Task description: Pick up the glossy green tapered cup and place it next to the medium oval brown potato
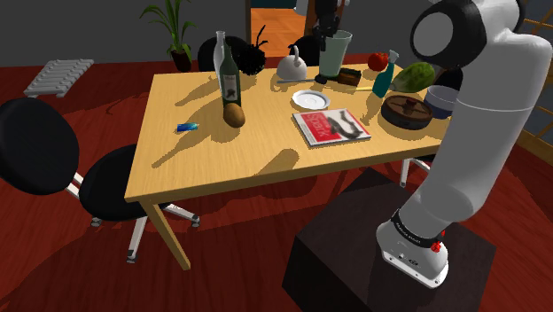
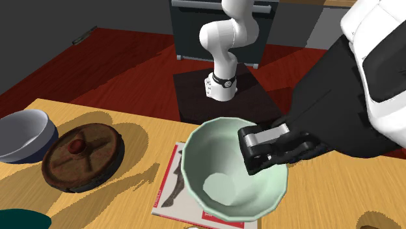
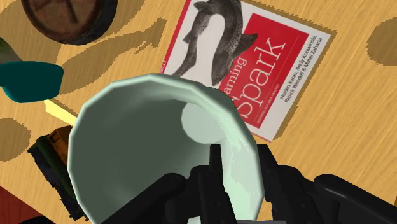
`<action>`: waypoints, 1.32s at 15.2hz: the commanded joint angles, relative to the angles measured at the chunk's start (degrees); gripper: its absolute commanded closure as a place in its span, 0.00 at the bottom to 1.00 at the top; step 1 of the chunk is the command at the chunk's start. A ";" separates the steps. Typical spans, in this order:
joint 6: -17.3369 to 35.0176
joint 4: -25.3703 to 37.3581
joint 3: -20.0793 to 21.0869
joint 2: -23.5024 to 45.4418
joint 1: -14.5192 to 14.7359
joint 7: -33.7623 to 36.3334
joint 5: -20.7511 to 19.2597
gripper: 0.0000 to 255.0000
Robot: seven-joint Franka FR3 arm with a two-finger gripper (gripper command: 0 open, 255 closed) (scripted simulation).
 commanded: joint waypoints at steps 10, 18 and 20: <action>-6.72 11.94 4.45 7.52 8.01 12.14 1.10 1.00; -3.09 8.58 5.37 8.31 10.07 15.57 1.28 1.00; -1.21 6.06 5.40 7.68 10.17 15.88 1.21 1.00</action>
